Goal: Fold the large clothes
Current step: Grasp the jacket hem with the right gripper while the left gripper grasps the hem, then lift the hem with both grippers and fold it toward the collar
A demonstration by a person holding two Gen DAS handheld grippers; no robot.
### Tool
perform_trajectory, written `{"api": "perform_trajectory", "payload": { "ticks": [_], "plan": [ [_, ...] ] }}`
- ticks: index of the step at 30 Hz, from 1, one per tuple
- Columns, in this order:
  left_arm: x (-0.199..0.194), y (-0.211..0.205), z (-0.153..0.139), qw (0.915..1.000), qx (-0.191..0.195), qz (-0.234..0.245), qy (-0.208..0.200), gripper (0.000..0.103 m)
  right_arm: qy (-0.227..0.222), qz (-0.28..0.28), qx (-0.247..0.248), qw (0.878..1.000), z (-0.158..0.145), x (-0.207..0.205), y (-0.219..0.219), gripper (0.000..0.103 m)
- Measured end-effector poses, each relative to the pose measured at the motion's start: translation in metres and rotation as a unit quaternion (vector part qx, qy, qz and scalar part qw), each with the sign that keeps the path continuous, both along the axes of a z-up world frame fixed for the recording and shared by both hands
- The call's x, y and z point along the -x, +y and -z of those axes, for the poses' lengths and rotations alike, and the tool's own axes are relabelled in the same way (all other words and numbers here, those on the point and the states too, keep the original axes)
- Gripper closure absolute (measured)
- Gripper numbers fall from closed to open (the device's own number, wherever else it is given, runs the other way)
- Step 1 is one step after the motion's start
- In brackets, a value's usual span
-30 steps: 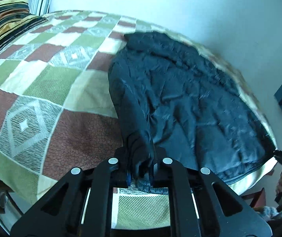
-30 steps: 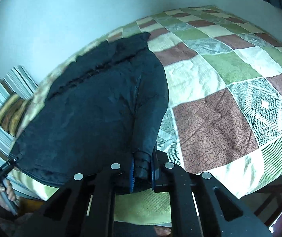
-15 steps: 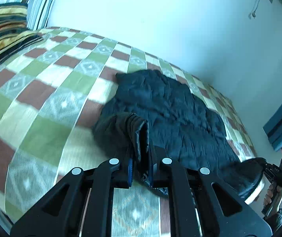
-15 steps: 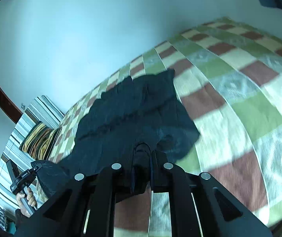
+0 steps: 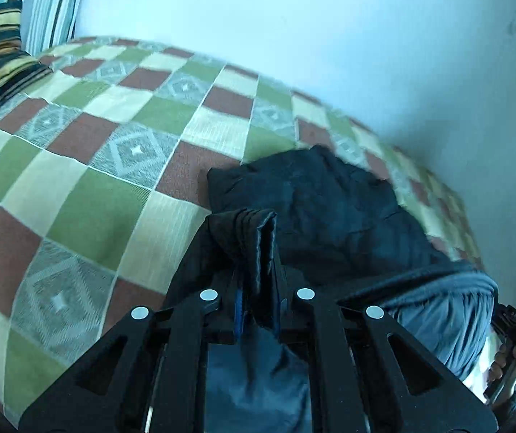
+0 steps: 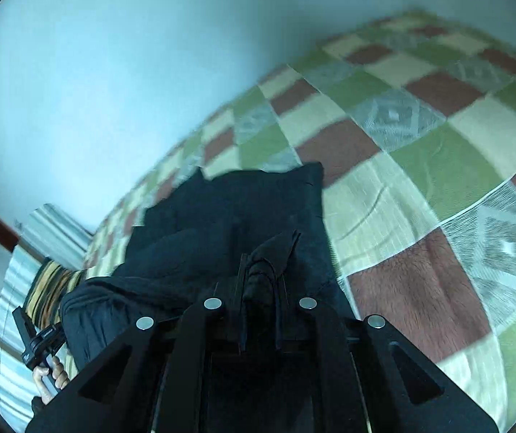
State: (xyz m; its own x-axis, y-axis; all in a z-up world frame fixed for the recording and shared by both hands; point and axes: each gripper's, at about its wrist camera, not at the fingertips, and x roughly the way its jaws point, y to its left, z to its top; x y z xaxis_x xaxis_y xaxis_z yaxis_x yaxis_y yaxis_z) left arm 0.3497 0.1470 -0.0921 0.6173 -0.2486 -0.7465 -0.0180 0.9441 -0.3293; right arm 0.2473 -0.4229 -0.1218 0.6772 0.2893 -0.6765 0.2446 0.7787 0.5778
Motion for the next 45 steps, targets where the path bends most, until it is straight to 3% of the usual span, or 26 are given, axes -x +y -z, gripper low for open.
{"api": "perform_trajectory", "payload": {
  "ticks": [3,5,8,12,14,15,16,17,19,21,26,31,39,45],
  "plan": [
    [-0.020,-0.006,0.030,0.9995,-0.018,0.002,0.028,0.092,0.044,0.001,0.001,0.999,0.039,-0.021,0.001,0.093],
    [-0.028,-0.007,0.050,0.9989,-0.022,0.002,0.042,0.092,0.051,0.006,-0.012,0.999,0.057,-0.025,-0.001,0.093],
    [-0.031,-0.006,0.062,0.9988,-0.014,0.003,0.047,0.091,0.042,0.012,-0.029,0.999,0.061,-0.022,-0.004,0.093],
    [-0.027,-0.008,0.050,0.9991,-0.022,0.018,0.032,0.083,0.038,-0.002,-0.010,0.999,0.049,-0.018,-0.001,0.089],
    [-0.021,-0.003,0.038,0.9995,-0.005,0.021,0.022,0.064,0.030,-0.007,0.002,1.000,0.037,-0.012,-0.001,0.083],
    [-0.017,0.003,0.032,0.9998,0.011,0.015,0.012,0.045,0.024,-0.009,0.001,1.000,0.032,-0.011,-0.002,0.076],
    [-0.012,0.009,0.024,0.9996,0.028,0.006,-0.001,0.032,0.017,-0.010,-0.001,1.000,0.029,-0.009,-0.003,0.065],
    [-0.008,0.013,0.019,0.9992,0.038,0.000,-0.012,0.031,0.008,-0.010,-0.004,1.000,0.023,-0.005,-0.004,0.060],
    [0.000,0.024,0.007,0.9981,0.054,-0.003,-0.030,0.030,-0.007,-0.010,-0.001,1.000,0.013,0.001,-0.004,0.042],
    [0.004,0.030,0.002,0.9982,0.046,-0.001,-0.038,0.029,-0.019,-0.012,0.013,1.000,0.004,0.008,-0.004,0.038],
    [0.012,0.042,0.008,0.9994,0.006,0.020,-0.029,0.029,-0.019,-0.032,0.045,0.998,0.000,0.011,-0.005,0.037],
    [0.014,0.041,0.018,0.9964,-0.039,0.072,-0.026,0.029,-0.011,-0.066,0.091,0.994,0.004,0.000,-0.003,0.037],
    [-0.009,0.027,0.030,0.9876,-0.062,0.143,-0.012,0.029,-0.002,-0.139,0.111,0.984,0.015,-0.029,0.005,0.037],
    [-0.042,0.018,0.044,0.9800,-0.063,0.186,0.032,0.029,0.005,-0.160,0.109,0.981,0.021,-0.043,0.004,0.037]
  ]
}}
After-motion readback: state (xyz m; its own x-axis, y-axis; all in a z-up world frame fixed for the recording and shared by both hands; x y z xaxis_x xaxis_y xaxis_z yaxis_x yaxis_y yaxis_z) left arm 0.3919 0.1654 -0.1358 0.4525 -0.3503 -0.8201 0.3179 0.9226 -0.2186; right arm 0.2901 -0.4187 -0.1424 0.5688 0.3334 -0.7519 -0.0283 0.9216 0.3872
